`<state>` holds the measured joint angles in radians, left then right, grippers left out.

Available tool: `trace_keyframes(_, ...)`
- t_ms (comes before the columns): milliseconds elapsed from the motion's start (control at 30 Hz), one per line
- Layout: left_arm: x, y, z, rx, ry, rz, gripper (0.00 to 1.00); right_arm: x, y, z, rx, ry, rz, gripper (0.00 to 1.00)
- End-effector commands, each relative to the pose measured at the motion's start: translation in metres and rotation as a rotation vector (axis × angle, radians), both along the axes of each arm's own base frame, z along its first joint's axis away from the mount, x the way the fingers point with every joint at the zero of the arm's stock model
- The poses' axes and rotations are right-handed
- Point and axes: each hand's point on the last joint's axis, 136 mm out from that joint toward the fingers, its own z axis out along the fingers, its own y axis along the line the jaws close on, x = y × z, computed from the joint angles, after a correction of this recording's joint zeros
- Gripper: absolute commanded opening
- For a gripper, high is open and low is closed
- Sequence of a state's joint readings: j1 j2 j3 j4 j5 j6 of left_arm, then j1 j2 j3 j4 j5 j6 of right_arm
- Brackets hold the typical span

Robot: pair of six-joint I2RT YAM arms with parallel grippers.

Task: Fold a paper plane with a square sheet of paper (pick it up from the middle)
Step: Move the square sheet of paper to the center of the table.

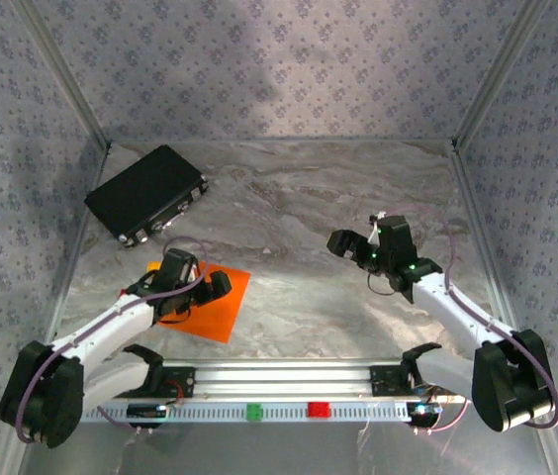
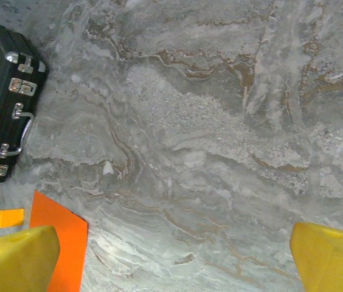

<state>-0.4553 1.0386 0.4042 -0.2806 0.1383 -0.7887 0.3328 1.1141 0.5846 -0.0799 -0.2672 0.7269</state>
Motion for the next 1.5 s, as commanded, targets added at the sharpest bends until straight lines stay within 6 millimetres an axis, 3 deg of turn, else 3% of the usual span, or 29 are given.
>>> trace_keyframes(0,0.006,-0.01,-0.001,-0.03,0.004,0.032,1.0,-0.004,-0.007,-0.013,-0.021,0.045,-0.047,0.99)
trace_keyframes(333,0.025,-0.051,-0.005,-0.087,0.025,0.137,1.0,-0.006,-0.015,-0.017,-0.054,0.073,-0.08,0.99)
trace_keyframes(600,0.04,-0.117,-0.005,-0.144,0.029,0.107,1.0,-0.015,-0.04,-0.033,-0.105,0.169,-0.203,0.99)
trace_keyframes(700,0.045,-0.139,0.007,-0.136,-0.011,0.024,1.0,-0.016,-0.042,-0.032,-0.089,0.173,-0.223,0.99)
trace_keyframes(800,0.05,-0.136,0.019,0.01,-0.054,-0.105,1.0,-0.016,-0.04,-0.029,-0.065,0.156,-0.218,0.99)
trace_keyframes(933,0.055,-0.118,0.021,0.226,-0.074,-0.283,1.0,-0.012,-0.029,-0.025,-0.037,0.127,-0.156,0.99)
trace_keyframes(1133,0.057,-0.117,0.007,0.188,0.022,-0.424,1.0,-0.009,-0.017,-0.024,-0.03,0.149,-0.107,0.99)
trace_keyframes(1467,0.05,-0.128,-0.015,0.089,0.142,-0.331,0.97,-0.01,-0.015,-0.027,-0.04,0.16,-0.117,0.99)
